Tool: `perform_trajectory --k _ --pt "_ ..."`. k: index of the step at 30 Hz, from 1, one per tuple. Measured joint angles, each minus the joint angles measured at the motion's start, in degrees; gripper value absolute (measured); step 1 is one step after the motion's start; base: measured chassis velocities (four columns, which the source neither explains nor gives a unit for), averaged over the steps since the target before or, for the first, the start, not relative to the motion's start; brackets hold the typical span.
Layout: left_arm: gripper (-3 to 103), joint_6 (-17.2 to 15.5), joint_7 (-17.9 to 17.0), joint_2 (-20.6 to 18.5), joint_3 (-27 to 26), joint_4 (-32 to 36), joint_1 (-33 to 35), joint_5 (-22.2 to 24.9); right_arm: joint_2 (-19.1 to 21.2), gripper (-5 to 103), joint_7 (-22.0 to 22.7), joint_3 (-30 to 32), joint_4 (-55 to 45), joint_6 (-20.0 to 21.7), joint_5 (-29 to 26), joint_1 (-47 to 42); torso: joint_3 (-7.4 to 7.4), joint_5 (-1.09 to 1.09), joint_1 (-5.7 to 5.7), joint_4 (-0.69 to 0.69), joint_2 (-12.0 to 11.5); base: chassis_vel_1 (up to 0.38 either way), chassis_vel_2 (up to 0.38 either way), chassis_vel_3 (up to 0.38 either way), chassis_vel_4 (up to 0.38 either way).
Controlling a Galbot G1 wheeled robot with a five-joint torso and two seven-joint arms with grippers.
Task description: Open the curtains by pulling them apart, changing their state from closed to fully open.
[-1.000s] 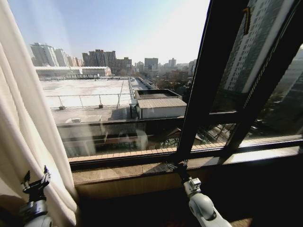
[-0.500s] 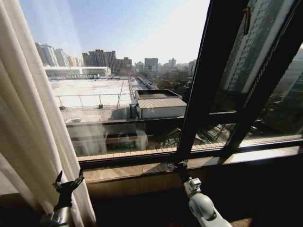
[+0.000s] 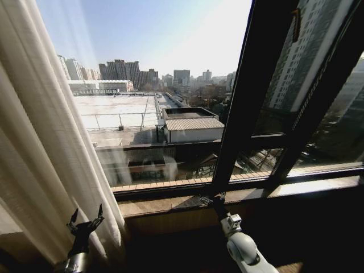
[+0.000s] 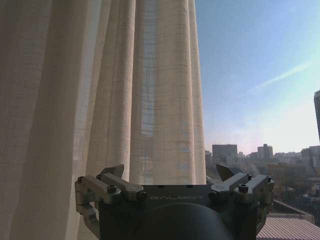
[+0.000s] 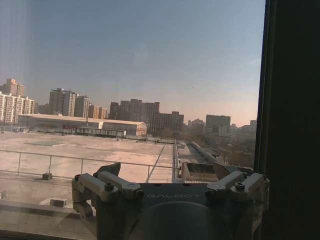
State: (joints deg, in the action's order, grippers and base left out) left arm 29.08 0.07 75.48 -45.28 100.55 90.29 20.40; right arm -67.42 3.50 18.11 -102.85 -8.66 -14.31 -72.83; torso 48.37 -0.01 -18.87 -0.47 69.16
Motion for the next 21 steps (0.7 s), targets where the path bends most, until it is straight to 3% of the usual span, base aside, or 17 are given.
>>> perform_trajectory --k 21 --pt "100 -0.2 0.0 -0.1 -0.1 -0.1 -0.1 0.0 0.0 100 0.0 0.0 0.0 0.0 0.0 0.0 0.00 0.00 -0.01 0.01 0.0 -0.026 -0.031 0.026 0.025"
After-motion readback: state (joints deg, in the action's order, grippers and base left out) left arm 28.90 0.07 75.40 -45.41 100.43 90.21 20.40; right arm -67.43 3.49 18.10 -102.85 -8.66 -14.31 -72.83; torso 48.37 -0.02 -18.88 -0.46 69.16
